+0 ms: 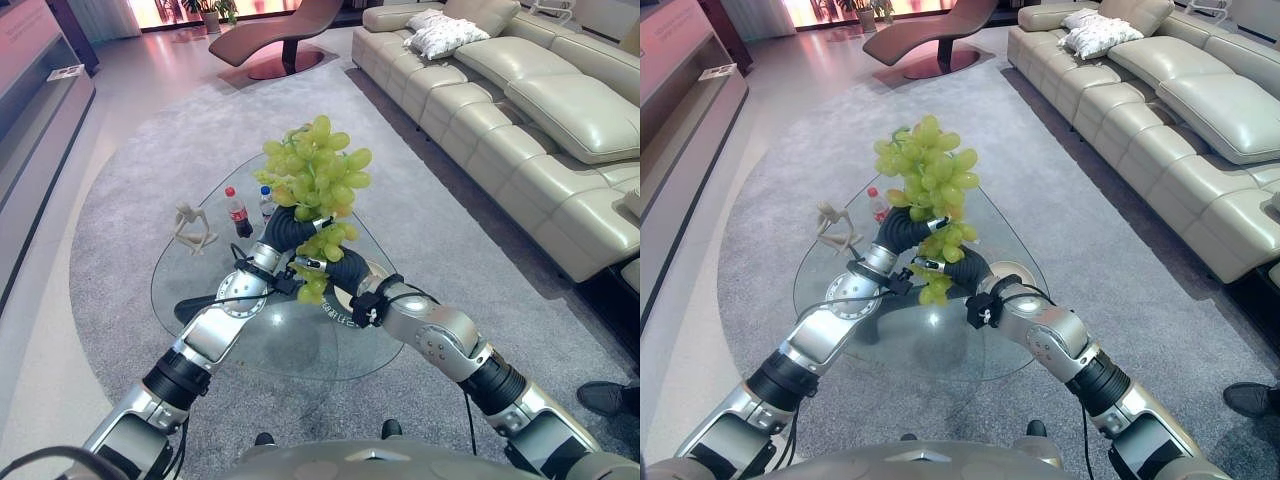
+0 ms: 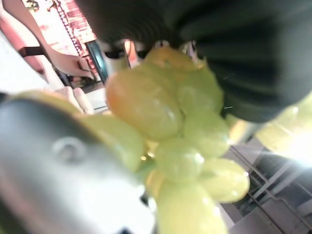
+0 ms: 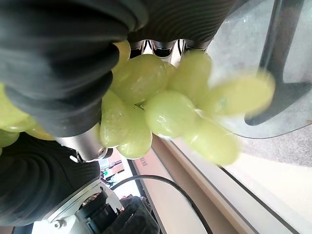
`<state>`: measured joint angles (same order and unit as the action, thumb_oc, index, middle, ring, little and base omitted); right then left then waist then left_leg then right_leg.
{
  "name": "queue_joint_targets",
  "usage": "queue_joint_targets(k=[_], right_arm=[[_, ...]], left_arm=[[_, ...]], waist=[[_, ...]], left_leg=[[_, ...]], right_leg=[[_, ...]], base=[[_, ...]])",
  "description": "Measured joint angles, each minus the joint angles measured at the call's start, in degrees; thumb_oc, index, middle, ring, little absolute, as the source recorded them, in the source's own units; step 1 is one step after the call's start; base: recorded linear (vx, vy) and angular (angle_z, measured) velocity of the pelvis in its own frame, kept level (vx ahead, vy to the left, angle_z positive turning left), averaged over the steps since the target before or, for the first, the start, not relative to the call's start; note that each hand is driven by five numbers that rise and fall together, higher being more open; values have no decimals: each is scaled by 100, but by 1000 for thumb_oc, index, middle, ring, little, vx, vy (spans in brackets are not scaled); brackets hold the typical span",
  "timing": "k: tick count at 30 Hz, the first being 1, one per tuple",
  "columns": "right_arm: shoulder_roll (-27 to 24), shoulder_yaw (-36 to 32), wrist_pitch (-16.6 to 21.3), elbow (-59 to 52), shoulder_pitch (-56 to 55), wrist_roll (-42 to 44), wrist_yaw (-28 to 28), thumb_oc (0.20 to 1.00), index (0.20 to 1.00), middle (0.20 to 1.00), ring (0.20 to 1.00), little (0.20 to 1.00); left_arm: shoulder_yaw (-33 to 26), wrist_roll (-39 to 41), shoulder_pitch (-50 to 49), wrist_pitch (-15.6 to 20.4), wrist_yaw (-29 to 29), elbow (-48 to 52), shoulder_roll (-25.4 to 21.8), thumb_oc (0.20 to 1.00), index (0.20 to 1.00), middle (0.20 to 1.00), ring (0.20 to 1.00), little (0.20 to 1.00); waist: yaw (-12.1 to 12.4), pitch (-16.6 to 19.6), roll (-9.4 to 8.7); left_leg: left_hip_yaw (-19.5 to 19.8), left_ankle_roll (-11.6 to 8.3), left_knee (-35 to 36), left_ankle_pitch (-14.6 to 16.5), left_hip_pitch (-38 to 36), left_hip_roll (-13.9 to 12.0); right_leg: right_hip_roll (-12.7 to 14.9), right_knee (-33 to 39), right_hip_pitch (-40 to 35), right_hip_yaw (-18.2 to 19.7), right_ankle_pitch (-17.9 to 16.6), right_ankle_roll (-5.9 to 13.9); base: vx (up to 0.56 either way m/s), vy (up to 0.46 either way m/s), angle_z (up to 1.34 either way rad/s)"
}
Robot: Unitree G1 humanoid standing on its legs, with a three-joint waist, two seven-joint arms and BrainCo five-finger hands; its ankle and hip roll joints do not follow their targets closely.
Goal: Pick up fruits into the plate
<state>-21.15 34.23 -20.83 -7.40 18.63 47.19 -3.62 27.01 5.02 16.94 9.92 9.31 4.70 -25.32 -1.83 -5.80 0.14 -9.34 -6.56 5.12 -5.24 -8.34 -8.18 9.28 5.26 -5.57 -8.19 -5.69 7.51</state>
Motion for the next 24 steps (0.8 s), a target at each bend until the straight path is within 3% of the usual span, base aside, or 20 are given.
queue_joint_targets(k=[15,16,17,24], right_arm=[[26,7,52,0,-2,-1,-88,200,200,200,200,200],[26,7,66,0,-2,-1,-88,200,200,200,200,200],[27,7,105,0,-6,-4,-87,200,200,200,200,200],[11,-100,376,0,-11,-8,-118,200,200,200,200,200]], left_arm=[[-9,192,-8,-113,136,0,83,200,200,200,200,200],[-9,224,-8,-115,150,0,91,379,379,379,379,379],[-17,270,-12,-115,160,0,111,1000,1000,1000,1000,1000],[-56,515,-127,-114,142,-32,174,1000,1000,1000,1000,1000]], waist=[[14,-1,-1],[16,-1,-1],[23,-1,-1],[34,-2,-3]], left_leg=[[-9,0,1,5,0,-2],[-9,0,1,5,0,-2],[-8,0,1,5,0,-2],[-9,2,1,8,3,-4]], right_leg=[[0,0,6,0,0,0],[0,0,6,0,0,0],[0,0,5,-1,0,0],[0,0,9,-4,1,1]], base=[[0,0,0],[0,0,0],[0,0,0],[0,0,0]])
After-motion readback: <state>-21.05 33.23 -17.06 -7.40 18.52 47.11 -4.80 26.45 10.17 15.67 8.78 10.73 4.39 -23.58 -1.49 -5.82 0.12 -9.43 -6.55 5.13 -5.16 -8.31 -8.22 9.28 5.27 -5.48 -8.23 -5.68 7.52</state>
